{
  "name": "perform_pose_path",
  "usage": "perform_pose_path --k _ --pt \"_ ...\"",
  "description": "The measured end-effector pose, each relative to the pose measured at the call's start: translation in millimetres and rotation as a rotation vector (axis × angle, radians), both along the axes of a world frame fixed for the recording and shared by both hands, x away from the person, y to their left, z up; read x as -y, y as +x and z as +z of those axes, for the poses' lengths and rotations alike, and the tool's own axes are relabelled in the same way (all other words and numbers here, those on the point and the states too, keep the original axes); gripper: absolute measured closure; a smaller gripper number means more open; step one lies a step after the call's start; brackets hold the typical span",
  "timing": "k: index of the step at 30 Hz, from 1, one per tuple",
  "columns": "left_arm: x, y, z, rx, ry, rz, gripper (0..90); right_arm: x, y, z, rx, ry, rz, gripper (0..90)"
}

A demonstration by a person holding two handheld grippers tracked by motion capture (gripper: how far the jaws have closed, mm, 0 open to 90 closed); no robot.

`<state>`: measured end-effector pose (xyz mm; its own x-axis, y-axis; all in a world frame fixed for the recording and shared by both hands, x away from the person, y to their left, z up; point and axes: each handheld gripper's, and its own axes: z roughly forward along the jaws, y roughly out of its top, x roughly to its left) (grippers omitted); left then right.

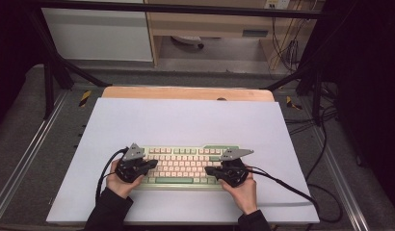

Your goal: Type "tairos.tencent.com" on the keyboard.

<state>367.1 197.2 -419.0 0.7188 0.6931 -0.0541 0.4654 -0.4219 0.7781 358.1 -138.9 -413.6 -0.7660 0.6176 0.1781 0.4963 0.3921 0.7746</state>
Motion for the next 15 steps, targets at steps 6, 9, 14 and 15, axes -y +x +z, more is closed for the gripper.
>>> perform_pose_path --k 6,9,14,15 --pt "-5.0 -2.7 -0.2 -0.002 -0.007 0.004 90.0 -6.1 0.1 1.1 -0.004 -0.003 0.014 90.0" --pt "-7.5 -3.9 0.0 -0.002 -0.009 0.009 90.0 -10.6 0.2 2.2 0.001 0.002 0.019 90.0" --pt "-10.0 -6.1 -0.1 -0.002 -0.011 0.013 89.9 -22.6 0.1 3.5 0.002 -0.005 0.038 90.0" --pt "-10.5 -6.3 -0.1 -0.001 -0.01 0.012 89.9 -25.1 0.2 3.6 0.001 -0.004 0.041 90.0"
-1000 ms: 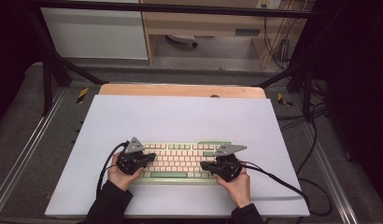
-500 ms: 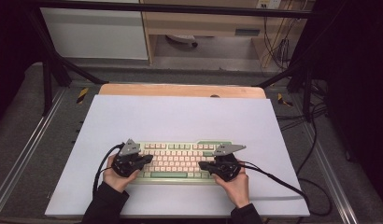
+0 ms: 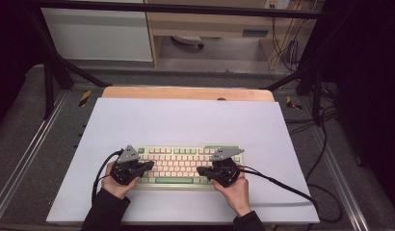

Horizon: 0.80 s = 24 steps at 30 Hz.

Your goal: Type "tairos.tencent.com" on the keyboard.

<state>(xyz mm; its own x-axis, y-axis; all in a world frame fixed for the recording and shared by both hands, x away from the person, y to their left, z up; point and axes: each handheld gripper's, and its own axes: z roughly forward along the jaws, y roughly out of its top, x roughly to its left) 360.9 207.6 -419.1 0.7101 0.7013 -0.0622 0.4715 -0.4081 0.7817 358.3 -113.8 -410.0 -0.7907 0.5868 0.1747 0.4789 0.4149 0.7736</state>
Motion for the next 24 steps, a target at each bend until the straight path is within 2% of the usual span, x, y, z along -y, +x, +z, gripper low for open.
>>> perform_pose_path --k 16,24 --pt "-1.6 -0.8 -0.2 -0.001 0.0 0.0 90.0 -37.9 8.6 -9.3 -0.016 -0.01 0.02 90.0" --pt "-1.9 -0.5 -0.1 0.0 -0.003 0.003 90.0 -50.1 11.9 -17.0 -0.023 -0.018 0.031 90.0"
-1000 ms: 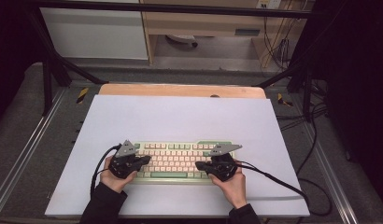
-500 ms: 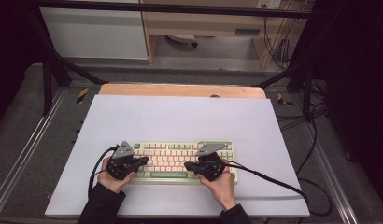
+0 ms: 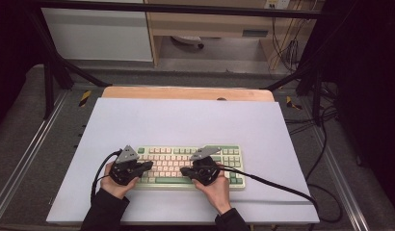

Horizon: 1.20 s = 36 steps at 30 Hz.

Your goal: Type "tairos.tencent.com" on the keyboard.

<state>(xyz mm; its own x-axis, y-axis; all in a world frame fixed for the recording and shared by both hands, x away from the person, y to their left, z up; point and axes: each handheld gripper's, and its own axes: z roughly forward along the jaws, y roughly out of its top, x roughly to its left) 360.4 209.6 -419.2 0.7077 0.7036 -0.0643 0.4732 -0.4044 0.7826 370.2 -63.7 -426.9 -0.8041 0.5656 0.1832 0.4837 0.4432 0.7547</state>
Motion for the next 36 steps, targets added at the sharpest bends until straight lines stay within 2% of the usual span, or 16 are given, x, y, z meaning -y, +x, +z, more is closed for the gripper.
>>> perform_pose_path --k 7,20,29,36 --pt "0.4 0.3 -0.3 -0.001 0.001 -0.001 90.0 -4.4 0.8 -3.1 -0.011 0.001 0.007 90.0" --pt "0.7 0.2 -0.4 -0.001 0.002 -0.002 89.9 -9.2 0.7 -6.9 0.005 -0.021 0.025 90.0" --pt "0.4 -0.6 0.6 0.002 -0.001 -0.002 90.0 -0.5 -4.2 8.5 0.028 -0.011 0.018 90.0" --pt "0.6 -1.1 1.7 0.005 -0.003 -0.004 90.0 16.8 -3.8 15.9 0.033 -0.009 -0.006 90.0"
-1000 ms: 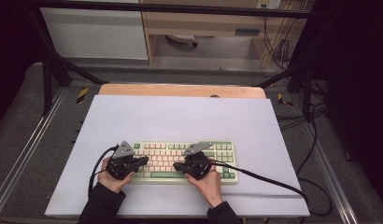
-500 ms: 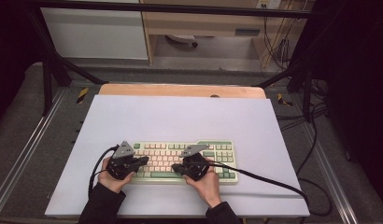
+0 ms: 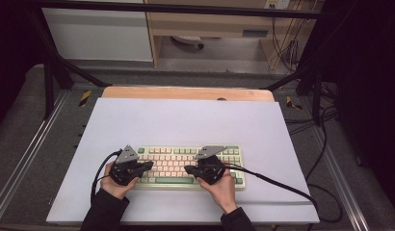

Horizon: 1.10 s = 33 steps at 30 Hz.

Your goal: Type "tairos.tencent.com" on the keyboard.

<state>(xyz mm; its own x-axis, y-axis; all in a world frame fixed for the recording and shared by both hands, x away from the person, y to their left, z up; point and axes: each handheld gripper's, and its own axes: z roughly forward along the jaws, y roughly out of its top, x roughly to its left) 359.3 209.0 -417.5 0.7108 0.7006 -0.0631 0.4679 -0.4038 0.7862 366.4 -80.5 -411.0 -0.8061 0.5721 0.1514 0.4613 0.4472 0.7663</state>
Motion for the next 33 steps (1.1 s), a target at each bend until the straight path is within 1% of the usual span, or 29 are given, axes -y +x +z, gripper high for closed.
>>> perform_pose_path --k 10,14,17,24,30,33 --pt "2.2 -0.8 0.6 0.002 0.001 -0.004 89.9 26.3 -3.9 3.8 -0.005 0.008 -0.033 90.0" --pt "3.2 -1.5 2.2 0.006 0.0 -0.007 90.0 35.2 -5.0 3.2 0.003 0.009 -0.044 90.0" --pt "5.0 -1.6 3.3 0.008 0.0 -0.01 89.9 42.1 -5.9 2.4 -0.004 0.009 -0.055 90.0" --pt "14.7 1.8 4.4 0.013 0.012 -0.022 90.0 55.9 -7.2 -1.1 -0.007 0.011 -0.074 90.0" --pt "23.7 5.2 8.6 0.029 0.017 -0.031 90.0 63.8 -9.5 -3.0 -0.013 0.01 -0.083 90.0" --pt "27.8 7.3 9.1 0.027 0.018 -0.034 90.0 66.8 -10.9 -3.5 -0.013 0.008 -0.088 90.0"
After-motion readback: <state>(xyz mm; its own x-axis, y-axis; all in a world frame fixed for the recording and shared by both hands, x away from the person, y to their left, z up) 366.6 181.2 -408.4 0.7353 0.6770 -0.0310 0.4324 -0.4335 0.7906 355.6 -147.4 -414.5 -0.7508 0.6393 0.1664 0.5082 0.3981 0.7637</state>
